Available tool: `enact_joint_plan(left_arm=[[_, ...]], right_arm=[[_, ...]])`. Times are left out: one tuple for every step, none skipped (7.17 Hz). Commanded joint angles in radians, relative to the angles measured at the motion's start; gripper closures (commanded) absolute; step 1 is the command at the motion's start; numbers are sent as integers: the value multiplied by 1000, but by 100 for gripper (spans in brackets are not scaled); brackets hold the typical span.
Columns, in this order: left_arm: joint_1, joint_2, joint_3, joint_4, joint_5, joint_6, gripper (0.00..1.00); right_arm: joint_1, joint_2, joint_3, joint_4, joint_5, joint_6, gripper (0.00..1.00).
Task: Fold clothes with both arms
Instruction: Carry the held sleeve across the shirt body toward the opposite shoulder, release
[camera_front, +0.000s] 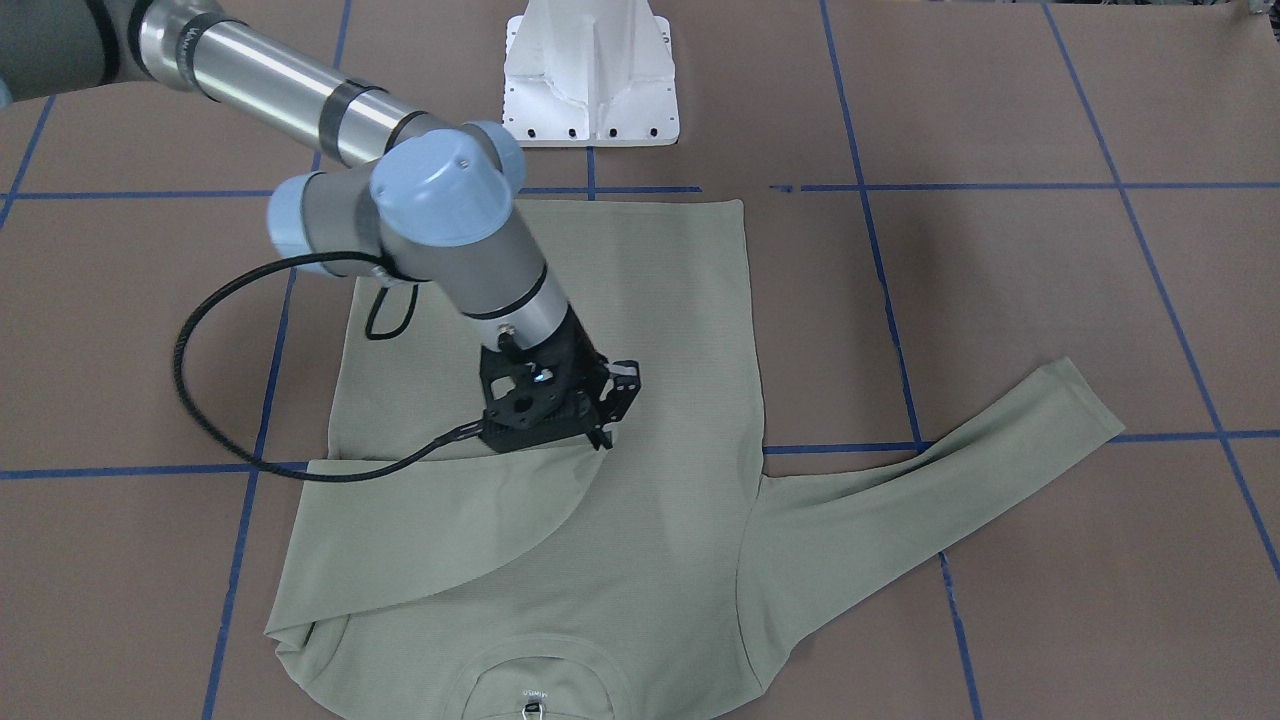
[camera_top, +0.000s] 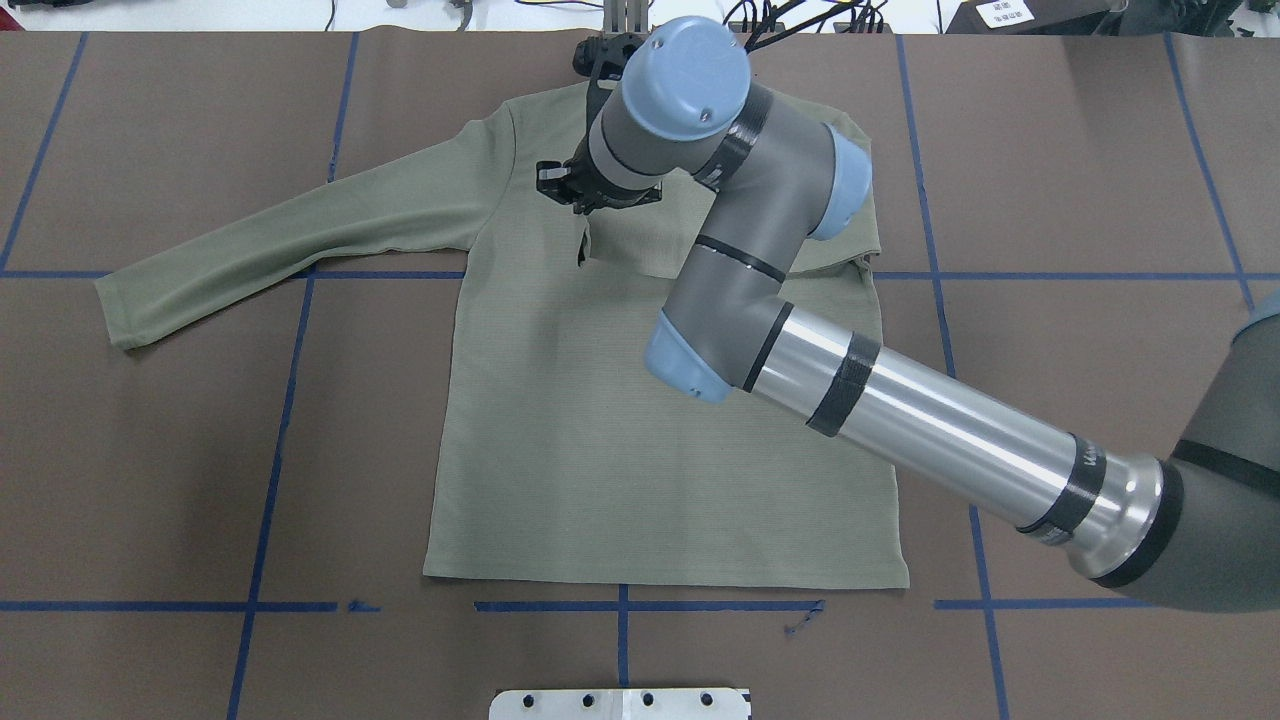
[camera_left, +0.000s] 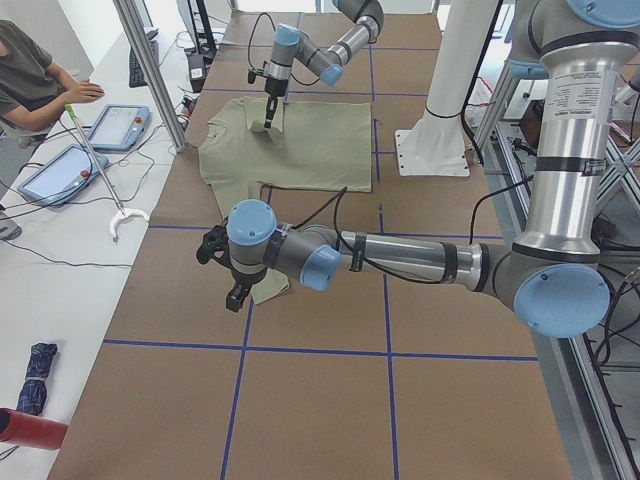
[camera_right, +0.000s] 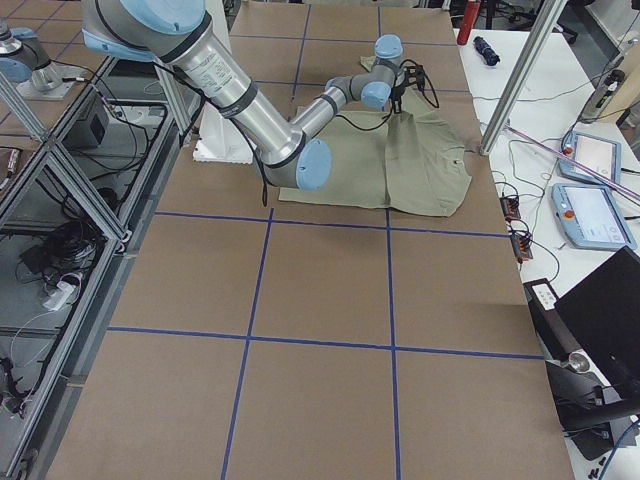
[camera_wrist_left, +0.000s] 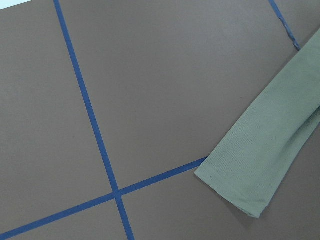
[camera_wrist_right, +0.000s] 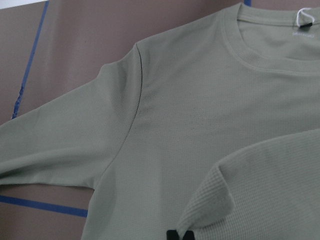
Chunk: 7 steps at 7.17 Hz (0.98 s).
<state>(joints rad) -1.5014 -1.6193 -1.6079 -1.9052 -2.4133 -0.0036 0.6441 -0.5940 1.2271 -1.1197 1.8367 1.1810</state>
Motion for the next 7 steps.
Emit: enact_joint_plan(left_arm=[[1,-1,3,-2,0,-1,0],[0,1,5,-2,0,0,0],[1,-2,6,0,2,0,0],[0,-7,13,0,2,2,0],[1,-8,16,-3,2,2,0],[1,-7,17,-3,2,2,0],[1,-8,20,-3,2,2,0]], right_arm=[[-34,55,-86,8,-44,11,100],[-34,89,-112,9,-45,11,100],[-43,171,-220,17,-47,9,100],[-76,204,-277,71,-98,5,4],[-119,227,-303,90,-204,35,0],[-124,229,-311,92,-212,51,0],[-124,229,-311,90,-214,95,0]])
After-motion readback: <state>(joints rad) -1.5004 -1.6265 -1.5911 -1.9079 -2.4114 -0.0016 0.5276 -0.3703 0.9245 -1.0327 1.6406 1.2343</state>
